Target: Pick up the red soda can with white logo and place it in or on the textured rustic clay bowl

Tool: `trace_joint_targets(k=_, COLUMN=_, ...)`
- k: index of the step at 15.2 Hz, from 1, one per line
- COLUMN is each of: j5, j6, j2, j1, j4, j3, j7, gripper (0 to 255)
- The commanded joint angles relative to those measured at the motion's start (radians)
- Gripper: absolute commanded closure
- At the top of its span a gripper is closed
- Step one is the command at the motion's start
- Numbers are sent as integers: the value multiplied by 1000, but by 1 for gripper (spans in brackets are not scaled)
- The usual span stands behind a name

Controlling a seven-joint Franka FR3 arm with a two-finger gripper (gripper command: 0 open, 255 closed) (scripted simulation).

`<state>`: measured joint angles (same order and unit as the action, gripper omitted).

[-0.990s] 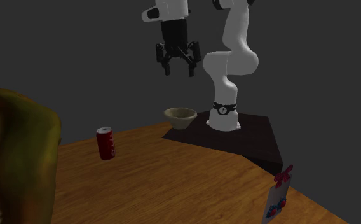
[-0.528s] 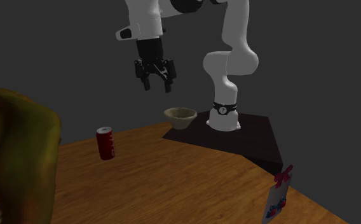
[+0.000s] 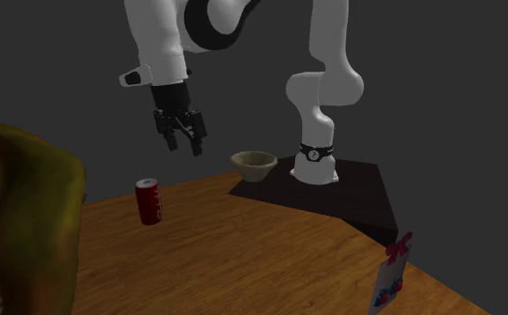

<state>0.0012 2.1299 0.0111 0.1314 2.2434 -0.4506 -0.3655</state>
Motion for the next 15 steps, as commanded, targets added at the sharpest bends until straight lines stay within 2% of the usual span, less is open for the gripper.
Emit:
trace_joint_targets(k=1, j5=49, j6=29, j2=81, j1=17, j4=-50, j3=-15, j7=-53, gripper=0)
trace_joint_targets(k=9, j5=248, j6=73, j2=397, j1=136, j4=-303, j3=3, j7=-219, gripper=0)
trace_joint_targets(k=15, j5=275, j6=127, j2=442, j1=149, j4=-290, j3=20, j7=-238, gripper=0)
